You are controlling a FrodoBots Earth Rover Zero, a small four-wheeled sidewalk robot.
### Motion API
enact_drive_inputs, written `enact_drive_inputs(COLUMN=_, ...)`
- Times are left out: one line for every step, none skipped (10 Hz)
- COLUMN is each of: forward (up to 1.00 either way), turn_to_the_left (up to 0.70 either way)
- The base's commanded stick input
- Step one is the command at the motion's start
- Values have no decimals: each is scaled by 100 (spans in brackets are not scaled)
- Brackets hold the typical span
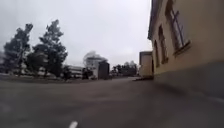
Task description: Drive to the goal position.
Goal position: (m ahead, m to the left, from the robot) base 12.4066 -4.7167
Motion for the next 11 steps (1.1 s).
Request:
enact_drive_inputs(forward=70, turn_to_the_left=1)
enact_drive_inputs(forward=70, turn_to_the_left=1)
enact_drive_inputs(forward=70, turn_to_the_left=1)
enact_drive_inputs(forward=70, turn_to_the_left=1)
enact_drive_inputs(forward=70, turn_to_the_left=1)
enact_drive_inputs(forward=70, turn_to_the_left=1)
enact_drive_inputs(forward=70, turn_to_the_left=1)
enact_drive_inputs(forward=70, turn_to_the_left=1)
enact_drive_inputs(forward=70, turn_to_the_left=1)
enact_drive_inputs(forward=70, turn_to_the_left=1)
enact_drive_inputs(forward=70, turn_to_the_left=1)
